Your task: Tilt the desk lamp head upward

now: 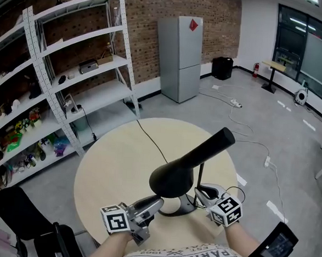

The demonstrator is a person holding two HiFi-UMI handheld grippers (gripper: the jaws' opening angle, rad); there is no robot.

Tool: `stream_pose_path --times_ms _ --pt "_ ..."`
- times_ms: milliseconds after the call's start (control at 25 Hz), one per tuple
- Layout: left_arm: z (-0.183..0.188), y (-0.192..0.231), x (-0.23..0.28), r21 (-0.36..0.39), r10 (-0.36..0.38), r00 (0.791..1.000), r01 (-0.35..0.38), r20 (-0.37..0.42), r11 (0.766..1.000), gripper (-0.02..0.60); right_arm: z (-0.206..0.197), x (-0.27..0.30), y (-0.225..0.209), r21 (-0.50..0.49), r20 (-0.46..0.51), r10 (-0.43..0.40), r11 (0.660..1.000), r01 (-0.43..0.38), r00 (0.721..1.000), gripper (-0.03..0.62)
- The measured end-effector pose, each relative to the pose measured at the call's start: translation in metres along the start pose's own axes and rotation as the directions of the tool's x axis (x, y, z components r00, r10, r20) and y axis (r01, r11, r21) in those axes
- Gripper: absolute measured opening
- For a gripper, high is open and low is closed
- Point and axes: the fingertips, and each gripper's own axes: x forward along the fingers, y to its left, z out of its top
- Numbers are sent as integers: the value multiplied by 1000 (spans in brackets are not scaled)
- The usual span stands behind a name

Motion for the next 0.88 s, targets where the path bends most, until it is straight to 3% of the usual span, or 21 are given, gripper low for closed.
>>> stream_pose_path --times_ms 280,480,880 --pt "11 7 3 -120 -60 993 72 97 990 141 -1 -1 4 -1 7 7 1000 -7 1000 46" --pt "14 3 8 -210 -110 979 146 174 967 134 0 -1 4 -4 4 4 1000 -4 1000 46" --pt "18 2 11 -253 -145 962 203 230 946 101 0 1 1 -2 23 -1 1000 1 1000 46"
